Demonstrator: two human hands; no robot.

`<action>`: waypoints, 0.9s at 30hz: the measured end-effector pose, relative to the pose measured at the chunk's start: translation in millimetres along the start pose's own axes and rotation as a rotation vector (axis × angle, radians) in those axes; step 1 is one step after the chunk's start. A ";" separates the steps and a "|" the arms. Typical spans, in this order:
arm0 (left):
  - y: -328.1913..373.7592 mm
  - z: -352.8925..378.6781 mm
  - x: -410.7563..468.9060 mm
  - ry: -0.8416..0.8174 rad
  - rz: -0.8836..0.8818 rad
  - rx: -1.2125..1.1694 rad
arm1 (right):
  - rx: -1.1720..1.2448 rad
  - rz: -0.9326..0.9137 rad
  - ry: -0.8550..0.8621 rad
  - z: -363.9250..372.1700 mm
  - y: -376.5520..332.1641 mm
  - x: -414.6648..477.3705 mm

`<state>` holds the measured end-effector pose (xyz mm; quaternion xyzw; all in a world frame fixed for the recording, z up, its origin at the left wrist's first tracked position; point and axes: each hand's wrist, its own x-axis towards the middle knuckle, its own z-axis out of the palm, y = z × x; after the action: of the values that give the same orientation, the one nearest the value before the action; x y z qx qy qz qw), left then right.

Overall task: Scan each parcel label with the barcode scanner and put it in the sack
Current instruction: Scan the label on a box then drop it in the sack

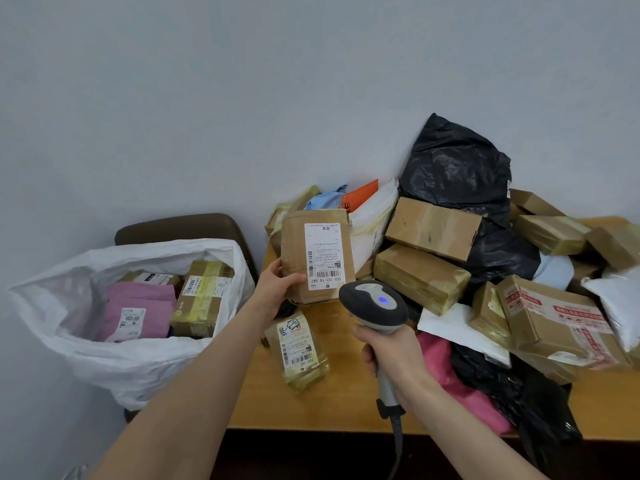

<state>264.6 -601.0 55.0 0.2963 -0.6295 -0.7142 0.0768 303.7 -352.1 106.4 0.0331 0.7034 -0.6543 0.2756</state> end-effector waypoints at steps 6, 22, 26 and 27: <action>-1.5 -1.8 -1.0 0.033 0.006 0.009 | 0.008 0.010 -0.024 -1.9 -2.4 -0.4; 20.8 -122.9 -47.5 0.371 0.065 -0.002 | 0.135 0.011 -0.311 134.9 -41.7 35.9; 31.2 -208.6 -37.2 0.477 0.089 0.076 | 0.115 0.037 -0.335 208.7 -41.8 57.8; 33.3 -231.5 -31.1 0.501 0.097 0.107 | 0.112 0.045 -0.332 229.2 -40.6 64.5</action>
<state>401.5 -790.2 89.2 0.4372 -0.6412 -0.5795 0.2487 311.6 -593.3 117.0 -0.0446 0.6096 -0.6828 0.4003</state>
